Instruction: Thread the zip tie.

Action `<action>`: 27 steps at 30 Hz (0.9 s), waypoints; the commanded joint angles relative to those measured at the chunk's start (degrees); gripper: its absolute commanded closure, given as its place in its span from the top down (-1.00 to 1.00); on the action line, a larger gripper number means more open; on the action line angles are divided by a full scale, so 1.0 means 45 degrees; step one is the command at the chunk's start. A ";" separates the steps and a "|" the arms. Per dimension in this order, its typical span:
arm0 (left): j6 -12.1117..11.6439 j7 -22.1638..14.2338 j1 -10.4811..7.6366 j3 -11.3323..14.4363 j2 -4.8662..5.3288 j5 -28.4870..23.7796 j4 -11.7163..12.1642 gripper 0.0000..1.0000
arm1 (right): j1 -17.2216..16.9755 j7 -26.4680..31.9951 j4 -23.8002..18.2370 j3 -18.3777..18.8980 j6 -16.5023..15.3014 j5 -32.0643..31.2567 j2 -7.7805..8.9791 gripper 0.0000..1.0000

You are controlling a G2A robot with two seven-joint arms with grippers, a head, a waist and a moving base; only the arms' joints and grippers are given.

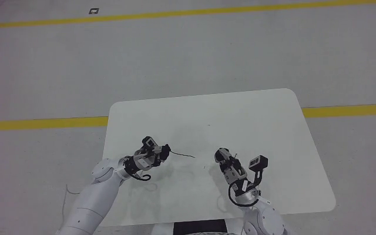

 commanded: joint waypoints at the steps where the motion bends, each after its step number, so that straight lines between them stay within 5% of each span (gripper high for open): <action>1: 0.0000 0.0000 0.0000 0.0000 0.0000 0.0000 0.0000 -1.00 | -0.0171 0.0093 -0.0234 0.0136 0.0058 -0.0281 0.0039 1.00; 12: -0.0059 0.0229 0.0011 0.0020 -0.0004 0.0039 -0.0065 -1.00 | -0.0171 0.0093 -0.0234 0.0136 0.0058 -0.0281 0.0039 1.00; 19: -0.0759 -0.0535 0.0233 -0.0301 0.0276 0.0920 -0.0908 -1.00 | -0.0343 -0.0451 -0.0423 0.0799 0.0167 -0.1437 0.0124 1.00; 27: -0.1019 -0.0535 0.0598 -0.0196 0.0719 -0.0544 -0.2211 -1.00 | -0.0822 -0.0996 -0.0883 0.1563 0.0095 -0.1955 0.0196 1.00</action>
